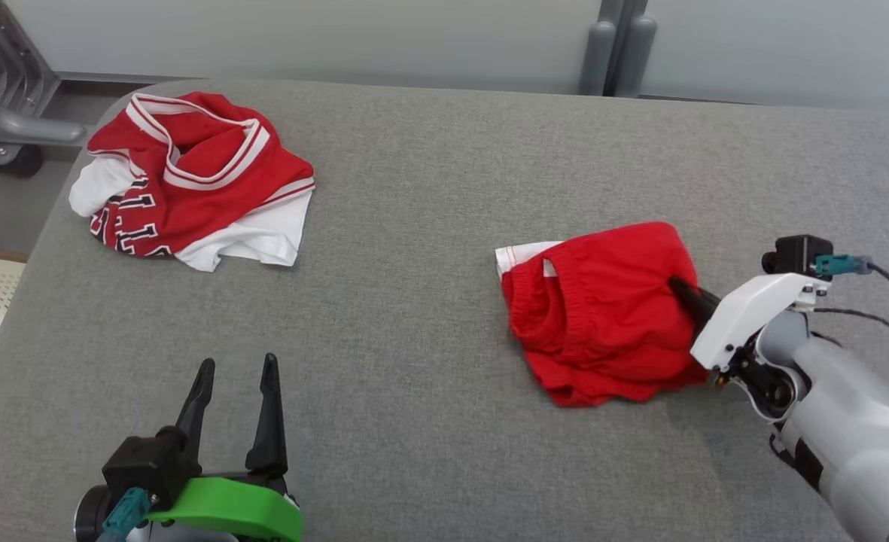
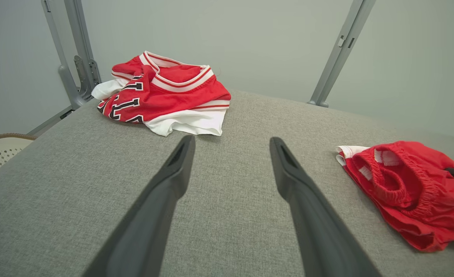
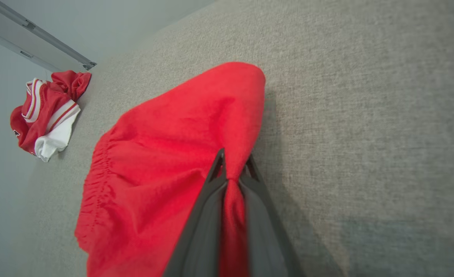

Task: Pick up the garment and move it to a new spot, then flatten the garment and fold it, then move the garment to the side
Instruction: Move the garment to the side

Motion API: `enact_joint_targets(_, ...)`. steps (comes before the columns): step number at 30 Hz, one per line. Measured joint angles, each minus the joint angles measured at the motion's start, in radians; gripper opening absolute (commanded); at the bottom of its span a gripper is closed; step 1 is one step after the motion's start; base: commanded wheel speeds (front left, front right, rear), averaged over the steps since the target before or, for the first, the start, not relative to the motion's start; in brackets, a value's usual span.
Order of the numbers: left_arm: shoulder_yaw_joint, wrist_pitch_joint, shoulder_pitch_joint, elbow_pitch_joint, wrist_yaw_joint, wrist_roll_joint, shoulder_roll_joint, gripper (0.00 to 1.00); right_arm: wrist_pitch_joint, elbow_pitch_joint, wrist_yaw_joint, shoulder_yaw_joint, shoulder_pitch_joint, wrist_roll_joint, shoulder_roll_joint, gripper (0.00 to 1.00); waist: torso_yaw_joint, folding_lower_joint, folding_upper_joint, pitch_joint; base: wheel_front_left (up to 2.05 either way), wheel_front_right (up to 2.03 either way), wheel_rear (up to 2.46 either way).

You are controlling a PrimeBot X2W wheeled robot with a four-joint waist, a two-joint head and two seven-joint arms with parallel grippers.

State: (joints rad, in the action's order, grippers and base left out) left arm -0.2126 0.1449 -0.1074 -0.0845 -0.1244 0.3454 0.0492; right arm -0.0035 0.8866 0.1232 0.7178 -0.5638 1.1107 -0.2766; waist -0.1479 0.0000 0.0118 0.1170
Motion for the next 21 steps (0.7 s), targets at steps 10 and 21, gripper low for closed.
enact_joint_targets(10, -0.003, 0.000, 0.001, -0.043, 0.000, -0.007, 0.000, 1.00, -0.003, -0.012, 0.000, 0.001, -0.081, -0.030, -0.135, 0.00, 0.071, 0.0000, 0.0000, 0.021, 0.00, 0.00, 0.00)
enact_joint_targets(21, -0.023, -0.010, 0.029, -0.131, 0.000, -0.068, 0.000, 1.00, -0.001, -0.012, 0.000, -0.007, -0.168, -0.068, -0.259, 0.00, 0.126, 0.0000, 0.0000, 0.081, 0.00, 0.00, 0.00)
